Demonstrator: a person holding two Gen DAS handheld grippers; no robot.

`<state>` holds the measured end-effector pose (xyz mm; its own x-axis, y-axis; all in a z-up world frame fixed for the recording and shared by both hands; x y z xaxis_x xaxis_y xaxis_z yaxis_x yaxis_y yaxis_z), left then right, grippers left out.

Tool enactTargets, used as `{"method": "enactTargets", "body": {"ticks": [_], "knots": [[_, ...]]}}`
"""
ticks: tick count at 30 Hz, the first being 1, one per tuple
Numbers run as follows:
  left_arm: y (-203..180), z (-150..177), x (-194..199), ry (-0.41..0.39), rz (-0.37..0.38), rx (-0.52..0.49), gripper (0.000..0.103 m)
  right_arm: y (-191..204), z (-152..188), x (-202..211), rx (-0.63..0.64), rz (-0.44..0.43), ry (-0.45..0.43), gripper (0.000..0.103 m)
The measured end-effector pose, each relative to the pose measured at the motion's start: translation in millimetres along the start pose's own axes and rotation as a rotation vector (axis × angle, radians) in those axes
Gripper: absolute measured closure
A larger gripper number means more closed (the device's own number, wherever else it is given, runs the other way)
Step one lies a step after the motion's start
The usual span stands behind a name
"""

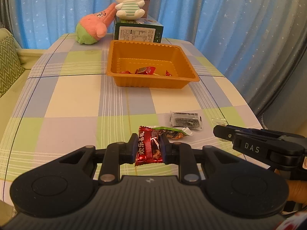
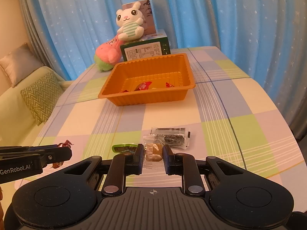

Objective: Organize snacks
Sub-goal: 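Carry both held candies toward the orange tray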

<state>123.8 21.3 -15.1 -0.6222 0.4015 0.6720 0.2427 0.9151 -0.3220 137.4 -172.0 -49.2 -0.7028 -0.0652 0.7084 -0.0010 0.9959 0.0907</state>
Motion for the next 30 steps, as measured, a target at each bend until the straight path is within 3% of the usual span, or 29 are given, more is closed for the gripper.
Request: {"method": "enactTargets", "body": {"ticks": [15, 30], "knots": [[-1, -11, -15, 0.008, 0.011, -0.011, 0.082, -5, -8, -12, 0.001, 0.005, 0.006, 0.082], [7, -50, -42, -0.008, 0.013, -0.039, 0.082, -8, -40, -40, 0.028, 0.012, -0.005, 0.082]]}}
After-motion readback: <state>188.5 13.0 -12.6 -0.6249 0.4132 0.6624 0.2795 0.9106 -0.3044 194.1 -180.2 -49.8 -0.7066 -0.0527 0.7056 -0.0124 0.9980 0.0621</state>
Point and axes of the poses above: each gripper's, at about its wrist camera, not at the fingertips, and x roughly against the way its jaws point, y to its left, z to its underside, the point moved 1 cm from there along -x, roughly the way its jaws point, and after that the axes turned 13 degrees about z, right-handed, at the moved point
